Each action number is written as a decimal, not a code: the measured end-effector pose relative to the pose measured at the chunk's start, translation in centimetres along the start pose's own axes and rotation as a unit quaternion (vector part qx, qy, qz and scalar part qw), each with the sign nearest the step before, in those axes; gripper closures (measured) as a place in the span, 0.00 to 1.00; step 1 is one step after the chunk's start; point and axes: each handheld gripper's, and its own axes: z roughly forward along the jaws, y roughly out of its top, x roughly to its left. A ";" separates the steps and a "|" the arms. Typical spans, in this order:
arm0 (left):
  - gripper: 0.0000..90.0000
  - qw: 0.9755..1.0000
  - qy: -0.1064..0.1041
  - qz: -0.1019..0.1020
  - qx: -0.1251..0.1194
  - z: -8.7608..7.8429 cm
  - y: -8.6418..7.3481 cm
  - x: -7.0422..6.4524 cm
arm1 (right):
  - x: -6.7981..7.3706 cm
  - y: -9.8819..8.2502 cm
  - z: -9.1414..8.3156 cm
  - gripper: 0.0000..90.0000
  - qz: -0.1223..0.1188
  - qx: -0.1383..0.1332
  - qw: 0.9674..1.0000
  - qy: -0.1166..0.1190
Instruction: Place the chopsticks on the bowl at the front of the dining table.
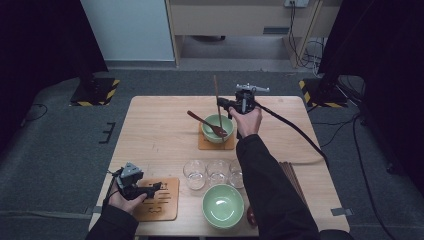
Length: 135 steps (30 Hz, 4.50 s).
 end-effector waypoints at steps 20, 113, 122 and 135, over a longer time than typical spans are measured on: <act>0.16 1.000 -0.001 0.000 -0.001 0.0 0.0 0.0 | -1.0 -1.1 2.4 0.94 0.008 0.044 0.998 -0.034; 0.18 1.000 -0.011 0.002 0.004 0.3 0.0 -0.2 | -0.3 -2.6 2.0 0.65 -0.025 0.061 0.996 -0.057; 0.16 0.999 -0.009 0.010 0.033 1.0 -0.4 -0.4 | 0.1 -1.6 -3.0 0.67 -0.050 0.015 0.998 -0.033; 0.09 0.998 0.006 0.032 0.059 2.0 -0.7 -0.6 | -3.1 -2.7 -10.9 0.52 -0.059 -0.026 0.996 -0.062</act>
